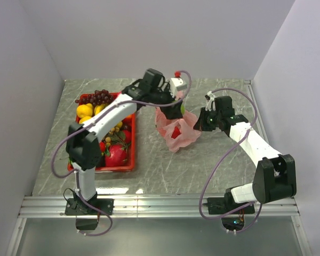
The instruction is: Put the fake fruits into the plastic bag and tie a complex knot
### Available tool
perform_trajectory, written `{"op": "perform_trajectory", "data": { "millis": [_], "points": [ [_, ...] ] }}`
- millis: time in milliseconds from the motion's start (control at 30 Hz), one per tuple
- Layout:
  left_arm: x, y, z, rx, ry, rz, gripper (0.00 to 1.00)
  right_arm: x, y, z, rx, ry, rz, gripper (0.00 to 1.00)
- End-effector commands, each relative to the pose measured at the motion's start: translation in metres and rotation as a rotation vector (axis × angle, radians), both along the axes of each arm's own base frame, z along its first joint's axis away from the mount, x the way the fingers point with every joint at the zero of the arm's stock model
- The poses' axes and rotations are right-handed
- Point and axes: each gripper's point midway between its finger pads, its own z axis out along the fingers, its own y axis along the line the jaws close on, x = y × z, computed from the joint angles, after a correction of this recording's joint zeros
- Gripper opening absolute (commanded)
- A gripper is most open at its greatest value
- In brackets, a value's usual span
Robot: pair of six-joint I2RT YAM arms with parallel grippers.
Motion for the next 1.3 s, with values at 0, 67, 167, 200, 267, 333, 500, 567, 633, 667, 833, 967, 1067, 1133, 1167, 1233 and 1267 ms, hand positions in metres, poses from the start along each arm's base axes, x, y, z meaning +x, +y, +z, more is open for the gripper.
{"op": "perform_trajectory", "data": {
  "millis": [0,67,167,200,267,333,500,567,633,667,833,967,1067,1133,1167,1233,1267],
  "points": [
    [-0.001,-0.023,-0.003,-0.054,0.087,0.006,0.74,0.014,-0.001,0.018,0.024,-0.059,-0.01,0.0],
    [-0.006,-0.024,-0.005,-0.046,0.093,-0.002,0.89,0.015,-0.001,0.019,0.026,-0.059,-0.011,0.0],
    [-0.008,-0.02,0.009,-0.055,0.079,0.015,0.99,0.014,-0.001,0.017,0.026,-0.063,-0.004,0.0],
    [-0.009,-0.016,0.019,-0.061,0.068,0.03,0.99,0.013,-0.001,0.015,0.025,-0.061,-0.001,0.0],
    [-0.006,-0.006,0.031,-0.042,0.039,0.08,0.99,0.013,0.0,0.014,0.027,-0.064,0.009,0.0],
    [-0.01,0.009,0.048,-0.059,0.03,0.117,0.99,0.012,0.001,0.011,0.031,-0.052,0.018,0.0],
    [-0.03,0.095,0.087,-0.09,0.011,0.242,0.99,0.014,-0.001,0.012,0.006,-0.07,0.031,0.0],
    [-0.05,0.166,0.076,-0.025,-0.004,0.318,1.0,0.013,-0.004,0.013,-0.02,-0.083,0.047,0.0],
    [-0.059,0.189,0.082,0.005,-0.051,0.351,0.99,0.013,-0.005,0.012,-0.031,-0.08,0.053,0.0],
    [-0.061,0.211,0.073,0.099,-0.101,0.379,0.99,0.012,-0.006,0.01,-0.037,-0.078,0.056,0.0],
    [-0.108,0.306,0.015,0.383,-0.058,0.56,0.94,0.011,-0.006,0.007,-0.048,-0.077,0.07,0.0],
    [-0.136,0.343,-0.008,0.498,-0.035,0.64,0.96,0.01,-0.008,0.003,-0.057,-0.064,0.067,0.0],
    [-0.155,0.359,-0.019,0.552,0.029,0.717,0.95,0.01,-0.009,0.003,-0.063,-0.066,0.07,0.0],
    [-0.169,0.368,-0.025,0.59,0.056,0.746,0.96,0.01,-0.01,0.002,-0.067,-0.065,0.07,0.0],
    [-0.174,0.372,-0.032,0.62,0.069,0.745,0.97,0.01,-0.009,0.003,-0.066,-0.066,0.071,0.0],
    [-0.186,0.384,-0.038,0.684,0.079,0.757,0.98,0.009,-0.008,0.001,-0.066,-0.063,0.073,0.0],
    [-0.195,0.388,-0.043,0.727,0.091,0.727,0.98,0.009,-0.009,0.002,-0.066,-0.065,0.073,0.0]
  ]
}}
